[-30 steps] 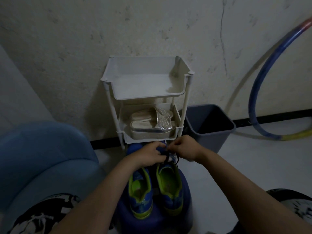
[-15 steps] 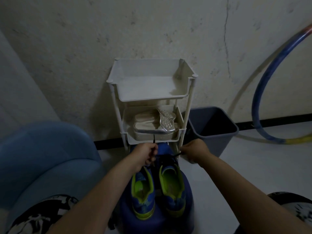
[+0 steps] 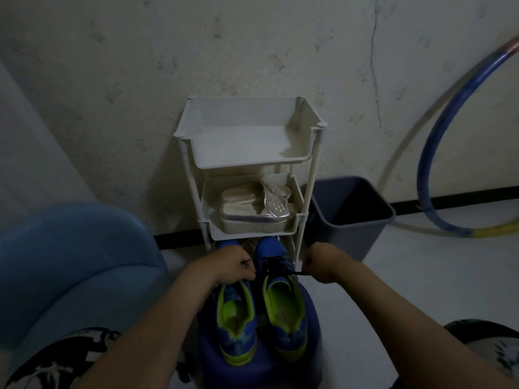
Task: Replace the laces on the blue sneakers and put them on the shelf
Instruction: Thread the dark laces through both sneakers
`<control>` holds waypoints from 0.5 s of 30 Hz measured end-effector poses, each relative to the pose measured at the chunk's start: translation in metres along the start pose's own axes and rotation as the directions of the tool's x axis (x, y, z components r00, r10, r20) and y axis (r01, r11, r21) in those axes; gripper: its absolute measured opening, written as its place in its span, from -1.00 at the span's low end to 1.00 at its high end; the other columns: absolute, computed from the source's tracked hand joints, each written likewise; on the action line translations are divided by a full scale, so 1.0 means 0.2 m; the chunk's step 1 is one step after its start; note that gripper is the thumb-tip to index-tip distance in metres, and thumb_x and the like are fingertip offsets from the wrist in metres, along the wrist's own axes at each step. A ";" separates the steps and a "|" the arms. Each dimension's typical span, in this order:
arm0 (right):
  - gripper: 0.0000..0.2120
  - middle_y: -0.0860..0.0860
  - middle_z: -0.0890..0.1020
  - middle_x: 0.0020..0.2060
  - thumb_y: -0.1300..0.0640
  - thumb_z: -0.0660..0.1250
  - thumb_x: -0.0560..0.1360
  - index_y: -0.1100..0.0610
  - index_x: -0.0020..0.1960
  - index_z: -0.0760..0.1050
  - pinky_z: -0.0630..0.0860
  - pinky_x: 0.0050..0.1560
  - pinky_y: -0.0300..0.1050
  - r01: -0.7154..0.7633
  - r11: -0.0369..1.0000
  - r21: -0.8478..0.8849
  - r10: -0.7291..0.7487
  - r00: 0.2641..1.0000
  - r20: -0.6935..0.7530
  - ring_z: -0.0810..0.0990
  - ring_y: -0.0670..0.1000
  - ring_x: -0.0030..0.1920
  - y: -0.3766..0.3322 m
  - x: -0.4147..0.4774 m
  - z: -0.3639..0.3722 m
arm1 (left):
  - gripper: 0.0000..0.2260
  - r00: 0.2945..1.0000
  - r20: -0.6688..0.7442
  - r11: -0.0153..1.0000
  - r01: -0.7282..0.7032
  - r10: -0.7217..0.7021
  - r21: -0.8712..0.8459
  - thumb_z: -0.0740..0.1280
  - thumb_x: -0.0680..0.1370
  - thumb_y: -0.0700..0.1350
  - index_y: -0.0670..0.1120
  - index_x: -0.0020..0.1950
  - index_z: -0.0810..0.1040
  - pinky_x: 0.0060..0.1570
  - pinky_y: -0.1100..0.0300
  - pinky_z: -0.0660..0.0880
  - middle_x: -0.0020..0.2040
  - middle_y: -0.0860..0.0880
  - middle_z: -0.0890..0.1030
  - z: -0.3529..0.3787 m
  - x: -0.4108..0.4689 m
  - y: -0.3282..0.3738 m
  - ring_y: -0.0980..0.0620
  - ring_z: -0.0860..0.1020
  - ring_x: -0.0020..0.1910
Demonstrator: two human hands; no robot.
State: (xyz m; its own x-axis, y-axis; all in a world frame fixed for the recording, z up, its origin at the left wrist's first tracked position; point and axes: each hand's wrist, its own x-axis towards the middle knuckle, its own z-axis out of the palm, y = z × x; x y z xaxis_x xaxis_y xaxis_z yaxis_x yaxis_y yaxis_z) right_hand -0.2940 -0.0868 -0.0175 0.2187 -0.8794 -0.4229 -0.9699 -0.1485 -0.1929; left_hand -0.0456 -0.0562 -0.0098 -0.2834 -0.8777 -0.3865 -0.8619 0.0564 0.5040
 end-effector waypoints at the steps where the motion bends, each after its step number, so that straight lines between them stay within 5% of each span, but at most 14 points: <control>1: -0.70 0.07 0.62 0.05 0.00 0.38 0.52 0.14 0.17 0.59 0.56 0.11 -0.03 -0.002 0.999 -0.037 0.002 1.000 0.005 0.58 0.08 0.09 -0.01 -0.01 0.01 | -0.90 1.000 0.000 1.000 0.001 -0.001 0.029 0.42 0.51 0.00 0.01 -0.12 0.69 -0.08 0.23 0.49 -0.18 0.13 0.64 0.00 -0.01 0.00 0.20 0.57 -0.15; 5: -0.54 0.08 0.45 0.28 -0.11 0.30 0.50 0.12 0.31 0.50 0.23 0.38 0.17 0.048 0.968 -0.245 -0.070 0.994 -0.083 0.31 0.15 0.38 -0.04 -0.01 0.01 | -0.82 0.985 -0.109 0.865 -0.062 0.133 0.499 0.30 0.51 0.15 0.16 -0.25 0.59 0.13 0.08 0.23 -0.05 0.12 0.61 -0.01 0.00 0.04 0.06 0.39 0.06; 8: -0.73 0.09 0.56 0.01 0.05 0.28 0.53 0.21 0.10 0.58 0.42 0.20 0.01 0.121 0.988 -0.098 -0.125 0.991 -0.043 0.54 0.12 0.15 -0.08 -0.02 -0.01 | -0.80 0.976 -0.111 0.816 -0.093 0.188 0.570 0.27 0.49 0.13 0.10 -0.17 0.65 0.14 0.10 0.18 -0.07 0.10 0.62 -0.01 0.01 0.07 0.05 0.38 0.06; 10: -0.78 0.11 0.60 0.00 0.16 0.26 0.56 0.22 0.13 0.58 0.51 0.03 -0.09 0.147 0.989 0.021 -0.147 0.989 -0.030 0.60 0.11 0.08 -0.09 -0.04 -0.02 | -0.78 0.989 -0.066 0.882 -0.085 0.130 0.464 0.26 0.52 0.07 0.03 -0.12 0.68 0.17 0.09 0.32 -0.07 0.07 0.66 -0.01 0.00 0.07 0.06 0.49 0.02; 12: -0.76 0.11 0.60 0.13 0.22 0.23 0.58 0.18 0.20 0.57 0.52 0.10 -0.10 0.159 0.984 0.084 -0.156 0.987 -0.043 0.58 0.10 0.17 -0.09 -0.05 -0.03 | -0.82 0.999 -0.019 0.979 -0.036 0.041 0.201 0.26 0.55 -0.06 -0.04 -0.11 0.64 0.05 0.10 0.51 -0.03 0.02 0.68 -0.01 0.00 0.09 0.06 0.58 -0.04; 15: -0.72 0.13 0.63 0.10 0.10 0.17 0.62 0.20 0.15 0.59 0.51 0.02 -0.13 0.144 0.983 0.114 -0.142 0.989 -0.030 0.59 0.08 0.10 -0.09 -0.04 -0.02 | -0.84 0.999 -0.037 0.999 0.024 -0.026 -0.046 0.18 0.60 -0.17 -0.02 -0.06 0.55 -0.12 0.20 0.49 0.02 0.00 0.63 0.03 0.00 0.14 0.08 0.56 -0.10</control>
State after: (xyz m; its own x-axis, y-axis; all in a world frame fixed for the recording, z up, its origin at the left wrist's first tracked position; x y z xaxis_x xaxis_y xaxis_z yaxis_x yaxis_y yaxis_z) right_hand -0.2784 -0.0782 -0.0073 0.3508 -0.8625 -0.3648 -0.9097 -0.2215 -0.3512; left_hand -0.0722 -0.0522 -0.0004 -0.2452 -0.8957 -0.3710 -0.8483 0.0129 0.5294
